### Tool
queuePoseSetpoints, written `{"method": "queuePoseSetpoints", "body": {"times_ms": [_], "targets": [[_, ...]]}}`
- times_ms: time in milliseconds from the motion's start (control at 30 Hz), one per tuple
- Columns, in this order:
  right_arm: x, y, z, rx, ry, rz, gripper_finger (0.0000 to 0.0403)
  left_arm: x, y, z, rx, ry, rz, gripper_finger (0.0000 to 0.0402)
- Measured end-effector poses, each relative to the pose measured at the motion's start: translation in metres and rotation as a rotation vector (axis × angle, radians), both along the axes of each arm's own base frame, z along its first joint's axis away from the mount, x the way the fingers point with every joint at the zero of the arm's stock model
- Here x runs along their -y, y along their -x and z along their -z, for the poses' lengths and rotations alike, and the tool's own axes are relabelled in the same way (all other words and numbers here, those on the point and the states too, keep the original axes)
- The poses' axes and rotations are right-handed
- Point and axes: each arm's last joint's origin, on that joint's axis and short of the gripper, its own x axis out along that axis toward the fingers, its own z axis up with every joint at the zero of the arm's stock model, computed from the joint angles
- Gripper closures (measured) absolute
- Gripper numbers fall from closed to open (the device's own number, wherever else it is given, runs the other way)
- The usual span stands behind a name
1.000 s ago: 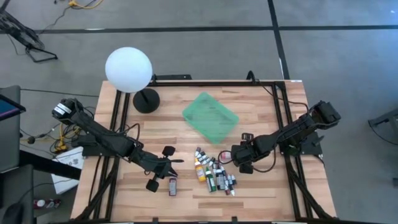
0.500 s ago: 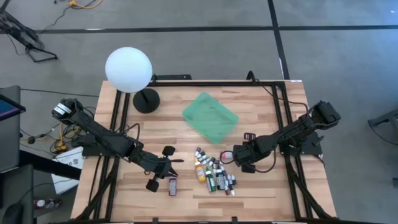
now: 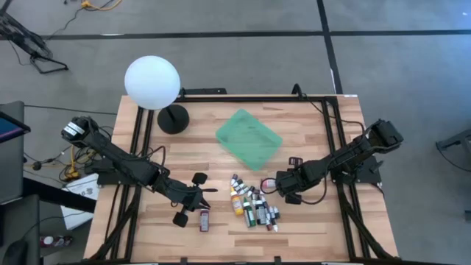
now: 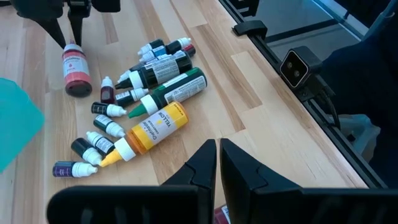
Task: Pick & Place food coloring
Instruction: Put the large pink food coloring bottle into the green bin
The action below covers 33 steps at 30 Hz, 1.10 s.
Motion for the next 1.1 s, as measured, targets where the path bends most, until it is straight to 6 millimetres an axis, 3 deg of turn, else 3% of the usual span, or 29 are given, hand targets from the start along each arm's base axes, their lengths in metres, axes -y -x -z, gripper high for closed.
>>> {"method": "queuePoseSetpoints", "body": {"times_ms": [400,900,1100], "targets": [[-0.004,0.002,0.000,0.001,0.004,-0.005,0.0387,0.000,0.000,0.000,-0.001,-0.001,0.000,0.0386],[-0.018,0.008,-0.001,0.009,-0.003,-0.015,0.0388,0.000,0.000,0.000,-0.001,-0.002,0.000,0.0386],[-0.027,0.009,-0.017,0.073,-0.018,-0.034,0.0383,0.000,0.000,0.000,-0.001,-0.002,0.000,0.0386]]}}
